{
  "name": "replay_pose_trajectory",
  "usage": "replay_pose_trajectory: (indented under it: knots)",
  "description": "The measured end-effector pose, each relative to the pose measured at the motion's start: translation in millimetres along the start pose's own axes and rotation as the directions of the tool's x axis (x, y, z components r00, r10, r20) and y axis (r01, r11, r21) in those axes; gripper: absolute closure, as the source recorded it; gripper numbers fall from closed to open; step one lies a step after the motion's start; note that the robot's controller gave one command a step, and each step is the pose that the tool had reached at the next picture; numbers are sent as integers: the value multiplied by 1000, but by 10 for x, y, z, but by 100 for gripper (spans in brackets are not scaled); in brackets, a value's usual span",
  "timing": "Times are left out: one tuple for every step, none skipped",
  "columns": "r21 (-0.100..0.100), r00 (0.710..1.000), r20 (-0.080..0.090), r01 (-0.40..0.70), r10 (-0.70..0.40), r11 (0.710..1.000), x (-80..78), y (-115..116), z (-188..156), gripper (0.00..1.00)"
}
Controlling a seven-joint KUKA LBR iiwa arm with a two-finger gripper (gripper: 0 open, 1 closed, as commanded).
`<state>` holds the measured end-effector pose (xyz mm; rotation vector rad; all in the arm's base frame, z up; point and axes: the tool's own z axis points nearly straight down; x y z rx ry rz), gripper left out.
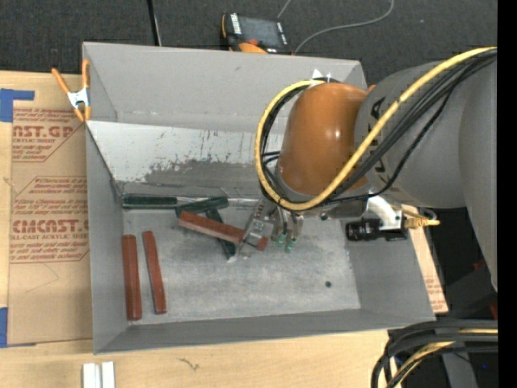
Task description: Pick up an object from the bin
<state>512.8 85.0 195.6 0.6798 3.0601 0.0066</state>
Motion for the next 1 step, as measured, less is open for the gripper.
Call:
replay_pose_trajectory:
  knots:
    - [2,900,-1,435,-435,900,19,-64,-855,100]
